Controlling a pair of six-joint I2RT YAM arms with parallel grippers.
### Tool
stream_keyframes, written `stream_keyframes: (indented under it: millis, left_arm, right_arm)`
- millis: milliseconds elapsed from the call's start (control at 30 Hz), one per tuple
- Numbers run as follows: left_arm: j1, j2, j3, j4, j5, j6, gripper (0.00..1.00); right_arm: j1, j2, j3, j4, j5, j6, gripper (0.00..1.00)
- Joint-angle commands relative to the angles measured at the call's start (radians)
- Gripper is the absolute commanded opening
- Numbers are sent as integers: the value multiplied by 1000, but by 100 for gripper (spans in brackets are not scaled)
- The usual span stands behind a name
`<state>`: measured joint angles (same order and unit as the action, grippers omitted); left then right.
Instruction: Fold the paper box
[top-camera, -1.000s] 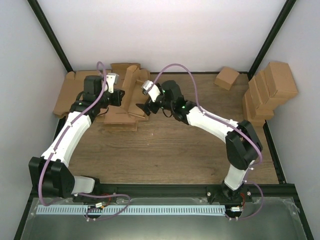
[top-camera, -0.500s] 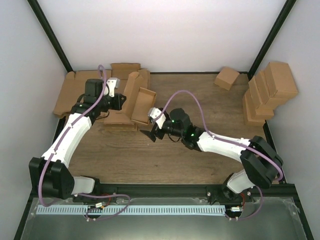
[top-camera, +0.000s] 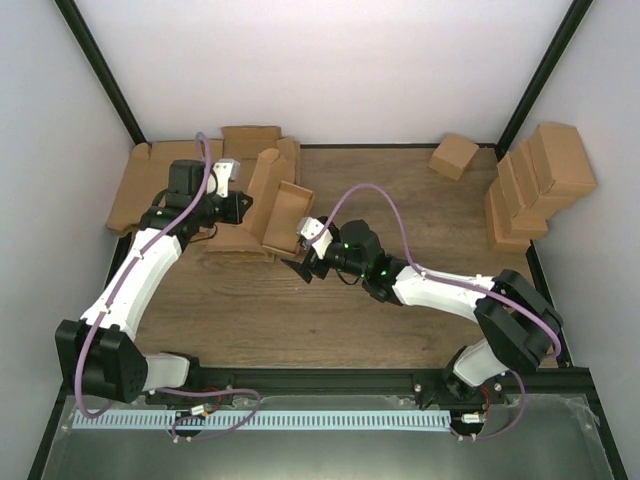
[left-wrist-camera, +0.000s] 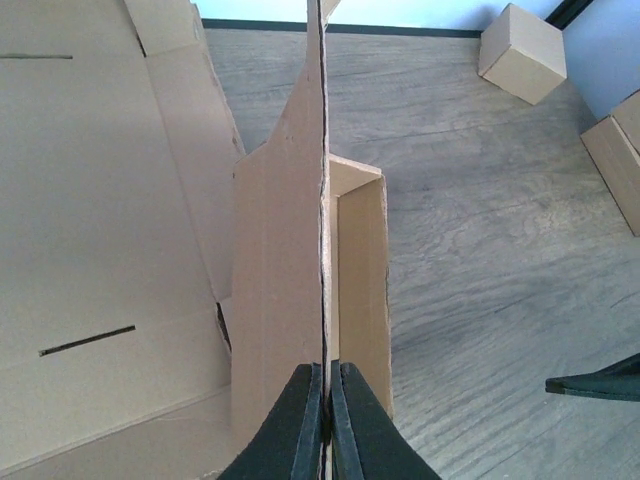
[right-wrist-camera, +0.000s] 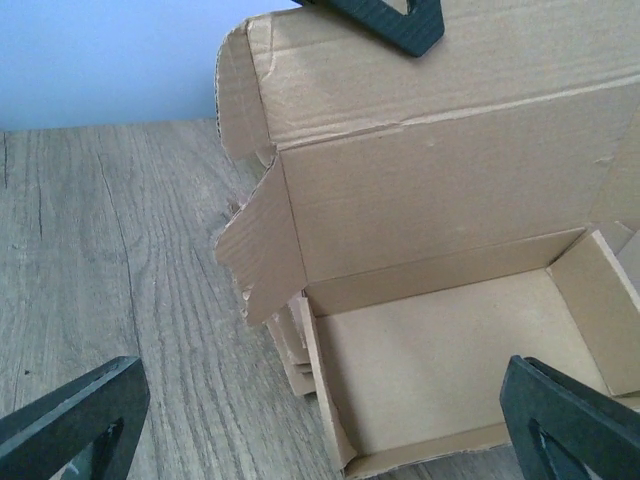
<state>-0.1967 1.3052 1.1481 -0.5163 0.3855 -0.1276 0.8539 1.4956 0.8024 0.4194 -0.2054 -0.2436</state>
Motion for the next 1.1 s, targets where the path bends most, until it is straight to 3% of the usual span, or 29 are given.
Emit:
stream_keyframes:
  millis: [0,500,1067]
  left_arm:
    - [1,-1,10,-29,35,4,4]
    - [-1,-44,1,-91,162,-7,4]
    - [-13,-82,-21,-196,191,44,4]
  right_arm:
    - [5,-17,32,34,4,-12,100]
    - [5,-40,76,-49,24,6,100]
    - [5,29,196,-118,49,-30,100]
